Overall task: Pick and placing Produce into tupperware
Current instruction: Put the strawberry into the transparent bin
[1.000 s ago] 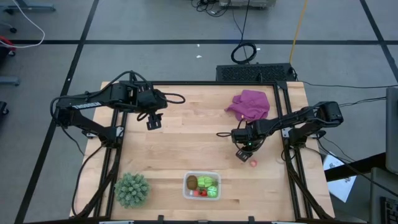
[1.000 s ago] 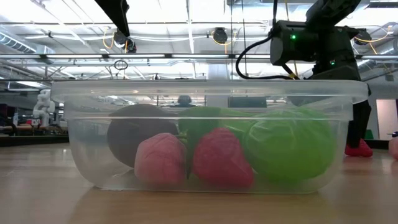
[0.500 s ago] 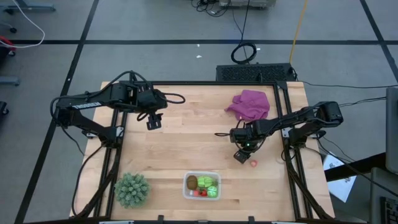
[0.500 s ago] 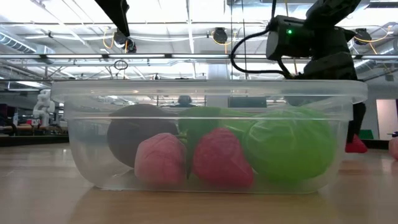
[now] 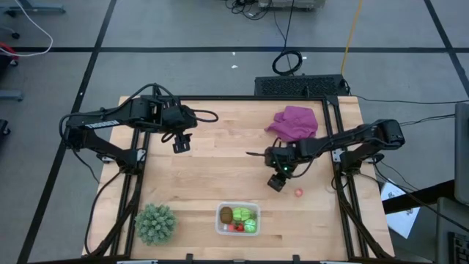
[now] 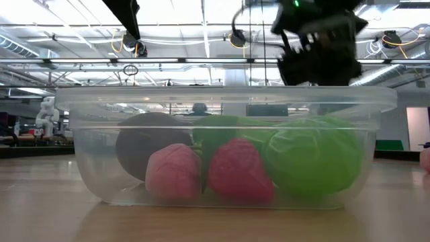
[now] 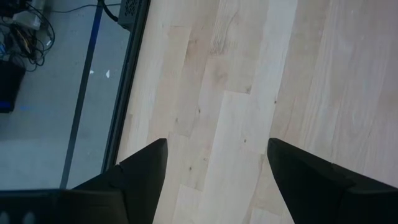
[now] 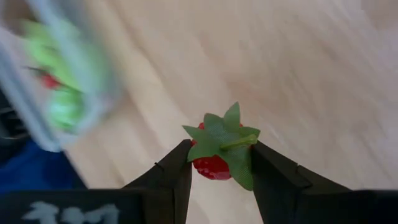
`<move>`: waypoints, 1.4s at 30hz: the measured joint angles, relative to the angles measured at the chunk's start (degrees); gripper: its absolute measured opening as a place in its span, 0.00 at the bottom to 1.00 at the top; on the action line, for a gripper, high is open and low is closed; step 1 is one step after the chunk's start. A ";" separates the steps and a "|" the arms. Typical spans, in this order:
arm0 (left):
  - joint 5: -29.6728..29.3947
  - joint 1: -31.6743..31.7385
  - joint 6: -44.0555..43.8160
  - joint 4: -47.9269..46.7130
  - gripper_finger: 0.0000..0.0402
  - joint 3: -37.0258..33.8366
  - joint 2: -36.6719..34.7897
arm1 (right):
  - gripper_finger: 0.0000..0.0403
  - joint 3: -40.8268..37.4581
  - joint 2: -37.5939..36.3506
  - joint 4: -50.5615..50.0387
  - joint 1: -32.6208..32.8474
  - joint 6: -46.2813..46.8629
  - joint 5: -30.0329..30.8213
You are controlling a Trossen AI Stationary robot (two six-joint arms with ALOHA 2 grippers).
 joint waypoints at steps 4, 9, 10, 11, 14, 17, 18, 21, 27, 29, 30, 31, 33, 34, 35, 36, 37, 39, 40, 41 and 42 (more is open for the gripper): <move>-0.02 0.00 0.26 0.00 0.70 0.00 0.01 | 0.32 6.03 0.00 1.08 1.48 -1.34 0.23; -0.06 0.02 1.24 -0.01 0.70 0.00 0.01 | 0.32 13.49 0.00 6.12 5.71 -2.60 1.78; -0.05 0.02 1.28 -0.01 0.70 0.00 0.00 | 0.32 14.64 0.00 7.42 6.88 -3.12 2.92; -0.07 0.02 1.37 -0.01 0.70 0.00 0.00 | 0.32 15.64 0.00 8.56 8.07 -3.77 3.50; -0.30 0.02 1.72 0.00 0.70 0.00 0.01 | 0.32 19.08 1.03 10.32 11.50 -5.37 5.91; -1.57 0.02 1.85 -0.01 0.70 -0.01 0.01 | 0.32 22.53 3.68 9.90 14.21 -7.17 7.91; -1.73 0.02 1.85 0.00 0.70 0.00 0.01 | 0.32 23.71 4.77 9.89 14.80 -7.46 7.95; -1.97 0.02 1.74 0.00 0.70 -0.02 0.01 | 0.32 28.74 9.29 6.64 15.80 -9.05 7.88; -2.01 0.02 1.39 0.00 0.70 -0.02 0.01 | 0.32 44.17 20.43 -13.42 15.99 -13.27 7.74; -2.01 0.02 1.37 -0.02 0.70 -0.02 0.01 | 0.32 47.90 23.55 -17.81 15.94 -14.81 7.77; -2.01 0.02 1.37 0.00 0.70 -0.02 0.01 | 0.32 49.02 24.71 -19.08 15.92 -15.43 7.89; -2.01 0.02 1.37 -0.01 0.70 -0.01 0.01 | 0.32 49.89 25.91 -20.20 15.92 -15.79 7.92; -2.01 0.02 1.48 -0.01 0.70 -0.02 0.01 | 0.32 50.46 27.56 -20.68 15.92 -16.18 7.96; -2.01 0.02 1.71 -0.02 0.70 -0.02 0.01 | 0.32 50.44 28.09 -20.71 15.92 -16.17 7.97; -2.04 0.02 1.89 -0.02 0.70 -0.02 0.01 | 0.32 50.26 28.69 -20.65 15.92 -16.16 7.95; -2.06 0.02 2.00 -0.02 0.70 -0.02 0.01 | 0.32 50.19 29.26 -20.72 15.92 -16.13 7.96; -2.08 0.02 2.13 -0.02 0.70 0.00 0.01 | 0.32 50.12 29.75 -20.89 15.92 -16.12 7.97; -2.08 0.02 2.43 -0.02 0.70 -0.02 0.01 | 0.32 50.02 30.76 -21.88 15.93 -16.04 7.97; -2.08 0.02 2.48 -0.02 0.70 -0.02 0.01 | 0.32 50.02 31.42 -21.99 15.92 -15.97 7.99; -2.10 0.02 2.48 -0.02 0.70 -0.02 0.01 | 0.32 50.02 31.73 -22.31 15.92 -16.00 8.04; -2.09 0.02 2.47 -0.01 0.70 -0.01 0.01 | 0.32 49.95 31.84 -23.12 15.92 -16.06 8.10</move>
